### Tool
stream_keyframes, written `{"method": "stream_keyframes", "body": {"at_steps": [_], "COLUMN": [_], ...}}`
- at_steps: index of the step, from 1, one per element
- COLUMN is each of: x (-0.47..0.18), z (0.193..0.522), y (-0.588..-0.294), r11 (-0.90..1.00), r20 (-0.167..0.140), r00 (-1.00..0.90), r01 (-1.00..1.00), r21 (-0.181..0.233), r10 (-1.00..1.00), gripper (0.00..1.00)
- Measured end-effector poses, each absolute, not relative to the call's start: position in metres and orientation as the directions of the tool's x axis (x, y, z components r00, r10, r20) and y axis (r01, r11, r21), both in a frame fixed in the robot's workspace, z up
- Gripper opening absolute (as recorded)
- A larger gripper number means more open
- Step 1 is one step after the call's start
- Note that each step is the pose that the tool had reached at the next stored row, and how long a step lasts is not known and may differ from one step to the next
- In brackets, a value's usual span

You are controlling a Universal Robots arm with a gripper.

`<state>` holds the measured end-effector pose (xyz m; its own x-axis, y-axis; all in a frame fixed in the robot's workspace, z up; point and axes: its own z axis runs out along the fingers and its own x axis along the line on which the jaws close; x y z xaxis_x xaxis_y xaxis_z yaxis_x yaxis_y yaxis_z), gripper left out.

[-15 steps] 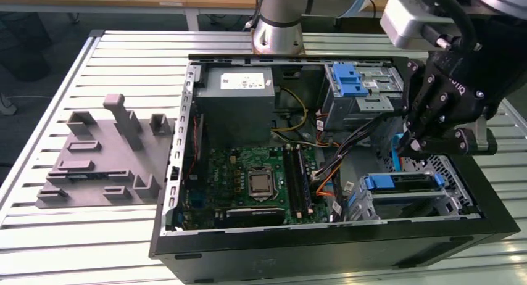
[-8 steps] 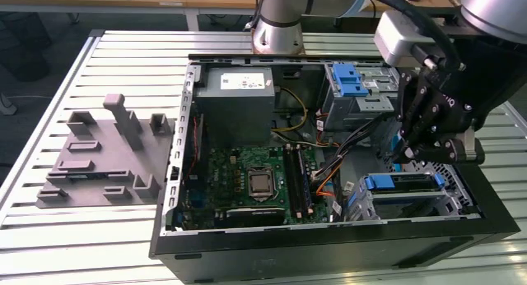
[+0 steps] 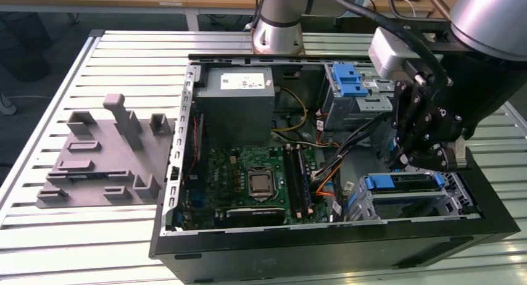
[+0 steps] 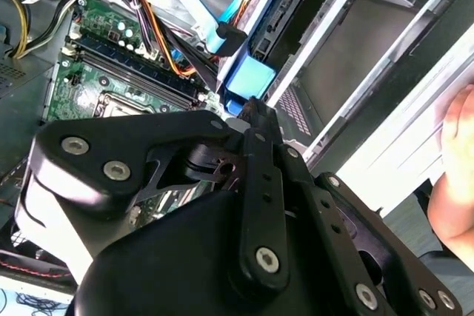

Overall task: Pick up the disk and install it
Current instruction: 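Insert the disk into the insertion slot, then insert the first disk wire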

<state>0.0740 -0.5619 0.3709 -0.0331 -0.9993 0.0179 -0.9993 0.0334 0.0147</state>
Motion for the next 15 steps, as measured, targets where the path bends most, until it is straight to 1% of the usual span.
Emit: {"method": "stream_keyframes", "body": {"at_steps": [8,15], "x": [0.074,0.074], "z": [0.359,0.359], "y": [-0.562,-0.562], "r11": [0.029,0.028], "r20": [0.018,0.02], "r00": [-0.028,-0.028], "r01": [-0.999,-0.999], "r21": [0.015,0.015], "r10": [-0.999,-0.999], "gripper": [0.11,0.11]}}
